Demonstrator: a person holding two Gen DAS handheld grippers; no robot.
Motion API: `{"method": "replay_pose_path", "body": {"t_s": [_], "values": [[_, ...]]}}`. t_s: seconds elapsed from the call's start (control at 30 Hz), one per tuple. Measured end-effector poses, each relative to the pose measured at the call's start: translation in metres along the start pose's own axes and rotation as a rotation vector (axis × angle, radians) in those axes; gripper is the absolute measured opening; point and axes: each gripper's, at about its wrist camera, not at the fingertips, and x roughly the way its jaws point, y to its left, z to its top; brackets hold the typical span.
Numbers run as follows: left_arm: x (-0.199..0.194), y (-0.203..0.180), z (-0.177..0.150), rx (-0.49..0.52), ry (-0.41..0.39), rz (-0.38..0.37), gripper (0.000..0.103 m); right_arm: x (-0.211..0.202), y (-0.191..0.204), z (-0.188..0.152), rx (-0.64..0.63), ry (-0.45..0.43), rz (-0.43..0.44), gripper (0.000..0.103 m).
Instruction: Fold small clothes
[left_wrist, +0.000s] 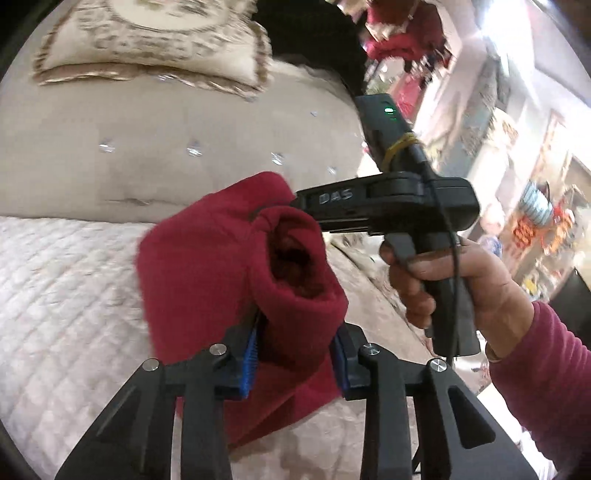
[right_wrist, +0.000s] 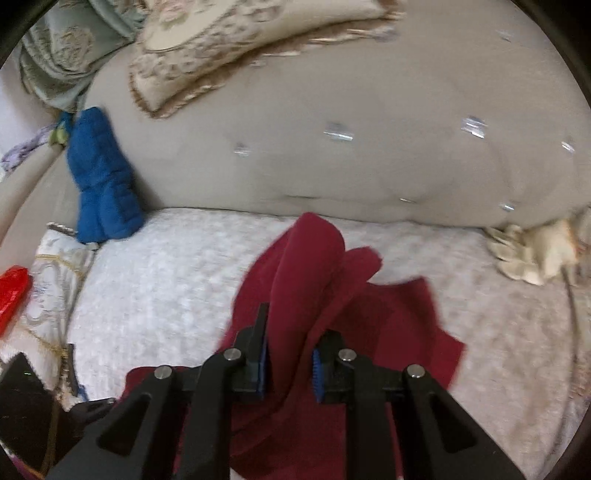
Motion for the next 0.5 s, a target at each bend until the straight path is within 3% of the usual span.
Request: {"method": "replay_pose_path", "body": {"t_s": [0.17, 0.27, 0.33, 0.43, 0.5], "values": [[0.039, -0.019, -0.018, 0.018, 0.132, -0.051, 0.01, 0.03, -0.06, -0.032, 0.126, 0.059, -0.085, 0.018], [0.044, -0.022, -0.026, 0.05, 0.214, -0.049, 0.011, 0.042, -0.08, -0.049, 0.191, 0.071, -0.099, 0.027], [0.027, -0.023, -0.025, 0.09, 0.22, -0.045, 0.012, 0.032, -0.082, -0.053, 0.201, 0.042, -0.108, 0.031], [-0.005, -0.022, -0.021, 0.152, 0.2, -0.025, 0.022, 0.0, -0.068, -0.052, 0.172, -0.019, -0.205, 0.043], [-0.016, -0.016, -0.014, 0.174, 0.175, 0.01, 0.028, -0.026, -0.053, -0.051, 0.162, -0.078, -0.131, 0.048]]}}
